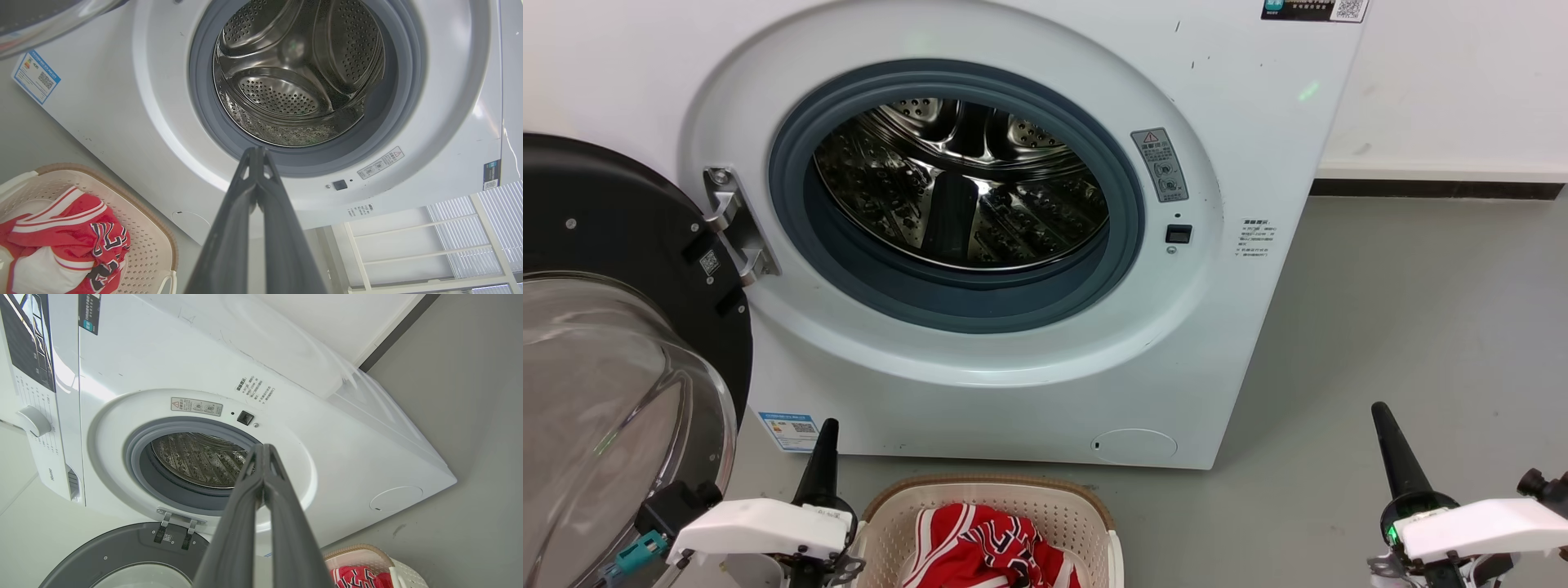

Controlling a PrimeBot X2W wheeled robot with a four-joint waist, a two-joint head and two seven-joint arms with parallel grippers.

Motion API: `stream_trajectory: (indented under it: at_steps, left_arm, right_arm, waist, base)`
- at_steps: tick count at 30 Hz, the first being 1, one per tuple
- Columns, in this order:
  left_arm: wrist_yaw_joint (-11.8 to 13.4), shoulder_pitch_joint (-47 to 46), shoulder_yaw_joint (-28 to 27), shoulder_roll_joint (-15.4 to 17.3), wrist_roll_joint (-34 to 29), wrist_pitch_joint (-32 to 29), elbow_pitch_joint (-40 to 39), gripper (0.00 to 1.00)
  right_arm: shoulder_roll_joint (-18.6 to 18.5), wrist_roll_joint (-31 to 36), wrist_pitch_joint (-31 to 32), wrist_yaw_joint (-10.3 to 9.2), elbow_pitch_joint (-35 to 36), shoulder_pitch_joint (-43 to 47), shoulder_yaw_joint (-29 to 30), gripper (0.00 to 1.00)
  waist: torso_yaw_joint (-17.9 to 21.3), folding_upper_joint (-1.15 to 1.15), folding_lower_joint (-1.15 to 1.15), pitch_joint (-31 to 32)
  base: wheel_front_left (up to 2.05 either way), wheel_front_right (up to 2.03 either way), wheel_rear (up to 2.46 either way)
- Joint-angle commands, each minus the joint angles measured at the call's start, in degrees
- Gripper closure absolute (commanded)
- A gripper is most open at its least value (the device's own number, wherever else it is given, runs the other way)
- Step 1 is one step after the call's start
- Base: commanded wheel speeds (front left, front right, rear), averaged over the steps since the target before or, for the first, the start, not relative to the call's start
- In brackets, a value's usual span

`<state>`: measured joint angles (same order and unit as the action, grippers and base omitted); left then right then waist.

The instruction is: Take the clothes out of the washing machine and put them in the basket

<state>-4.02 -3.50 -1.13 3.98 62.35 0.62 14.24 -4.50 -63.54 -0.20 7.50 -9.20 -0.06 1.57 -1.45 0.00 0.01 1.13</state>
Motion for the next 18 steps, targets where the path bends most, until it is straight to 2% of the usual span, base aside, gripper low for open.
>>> stream_trajectory:
  at_steps: [1,18]
  left_arm:
    - [-0.42,-1.26,-0.46,0.0,1.2,-0.34,-0.6,1.0]
    - [-1.52,-1.99,-2.21,-0.36,10.92,-2.67,-0.5,1.0]
  right_arm:
    - [-0.37,-1.55,0.16,0.0,0.2,-1.74,0.22,1.0]
    - [-0.31,-11.49,1.74,0.0,-1.48,-3.19,1.05,1.0]
  waist:
    - [0.02,0.0,-0.01,-0.02]
    - [0.42,0.0,-0.01,-0.38]
  base:
    - [0.0,0.0,0.0]
    - [0.0,0.0,0.0]
